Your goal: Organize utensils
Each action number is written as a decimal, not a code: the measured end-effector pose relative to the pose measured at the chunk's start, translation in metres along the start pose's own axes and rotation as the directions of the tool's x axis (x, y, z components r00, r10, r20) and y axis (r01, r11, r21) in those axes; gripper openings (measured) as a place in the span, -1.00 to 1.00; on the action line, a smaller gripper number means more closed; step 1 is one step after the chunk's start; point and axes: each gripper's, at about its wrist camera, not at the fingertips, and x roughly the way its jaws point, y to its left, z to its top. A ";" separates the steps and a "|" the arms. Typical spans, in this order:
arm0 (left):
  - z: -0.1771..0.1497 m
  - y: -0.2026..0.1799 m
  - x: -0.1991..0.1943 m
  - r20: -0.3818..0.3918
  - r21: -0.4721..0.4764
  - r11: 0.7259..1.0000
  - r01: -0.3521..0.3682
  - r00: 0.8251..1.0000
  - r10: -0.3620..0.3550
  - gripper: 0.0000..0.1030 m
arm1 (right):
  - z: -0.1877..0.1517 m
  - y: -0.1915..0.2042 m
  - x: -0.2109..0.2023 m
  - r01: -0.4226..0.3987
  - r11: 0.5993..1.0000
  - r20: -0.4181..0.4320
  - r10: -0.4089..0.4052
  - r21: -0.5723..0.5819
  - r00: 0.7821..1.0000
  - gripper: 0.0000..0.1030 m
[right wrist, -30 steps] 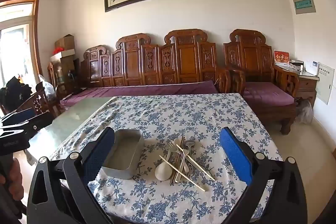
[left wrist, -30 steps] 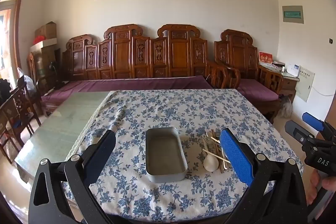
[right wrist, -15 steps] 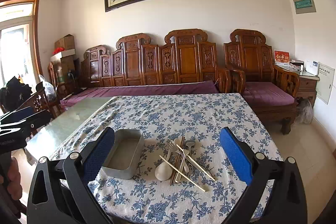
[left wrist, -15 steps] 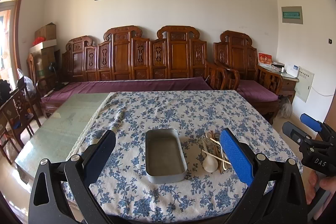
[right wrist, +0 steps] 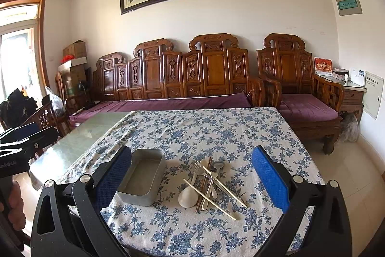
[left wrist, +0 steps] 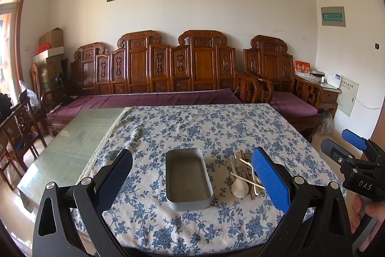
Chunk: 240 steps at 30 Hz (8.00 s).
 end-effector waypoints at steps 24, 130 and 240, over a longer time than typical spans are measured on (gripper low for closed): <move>0.003 -0.002 -0.009 0.013 0.009 1.000 0.016 1.000 -0.016 0.87 | -0.001 0.003 0.003 0.000 1.000 0.003 0.000 0.002 1.000 0.95; -0.094 -0.120 0.300 -0.553 0.066 0.965 0.253 0.814 -0.176 -0.07 | -0.111 -0.116 0.215 -0.108 0.986 -0.388 0.150 0.128 0.909 -0.89; -0.053 0.108 0.272 -0.373 -0.070 0.997 0.043 0.926 -0.066 -0.74 | -0.116 0.119 0.325 -0.290 0.950 -0.518 0.306 0.114 0.799 -0.84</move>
